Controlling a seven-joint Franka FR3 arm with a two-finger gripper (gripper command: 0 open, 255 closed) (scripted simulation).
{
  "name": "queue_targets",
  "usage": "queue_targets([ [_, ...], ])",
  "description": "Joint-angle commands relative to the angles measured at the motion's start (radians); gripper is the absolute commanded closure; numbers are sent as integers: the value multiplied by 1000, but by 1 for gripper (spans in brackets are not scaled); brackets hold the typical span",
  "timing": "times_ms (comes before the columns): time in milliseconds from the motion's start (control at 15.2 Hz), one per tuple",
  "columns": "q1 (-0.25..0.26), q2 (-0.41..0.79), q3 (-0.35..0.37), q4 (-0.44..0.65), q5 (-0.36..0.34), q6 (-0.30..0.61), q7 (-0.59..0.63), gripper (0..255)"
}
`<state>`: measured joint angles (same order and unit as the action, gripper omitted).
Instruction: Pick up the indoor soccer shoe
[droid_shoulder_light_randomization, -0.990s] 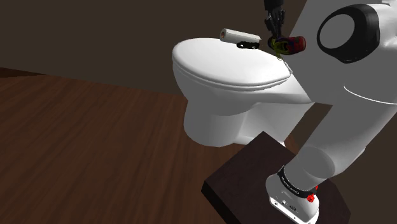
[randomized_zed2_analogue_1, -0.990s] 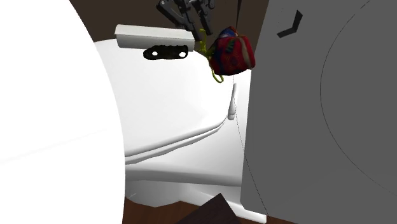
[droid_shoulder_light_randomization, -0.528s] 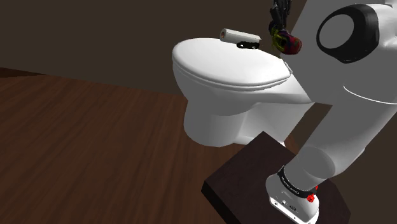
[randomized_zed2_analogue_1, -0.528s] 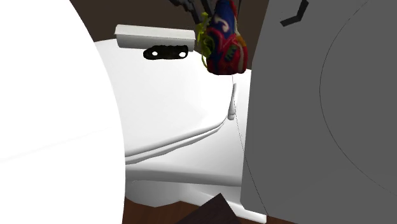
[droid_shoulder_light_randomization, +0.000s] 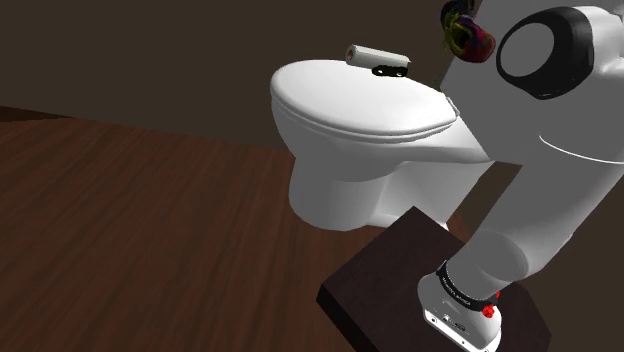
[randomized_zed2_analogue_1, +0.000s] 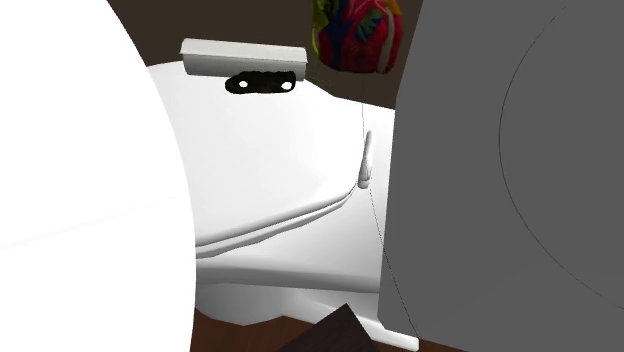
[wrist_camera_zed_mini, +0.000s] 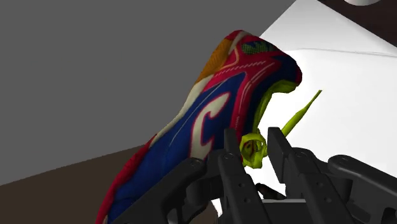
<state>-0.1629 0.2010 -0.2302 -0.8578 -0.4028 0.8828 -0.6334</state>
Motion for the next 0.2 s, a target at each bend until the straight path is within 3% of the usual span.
queue_targets([
  [0, -43, 255, -28, 208, -2, -82, -54, 255],
  [132, -39, 263, -41, 222, 3, -87, -60, 255],
])
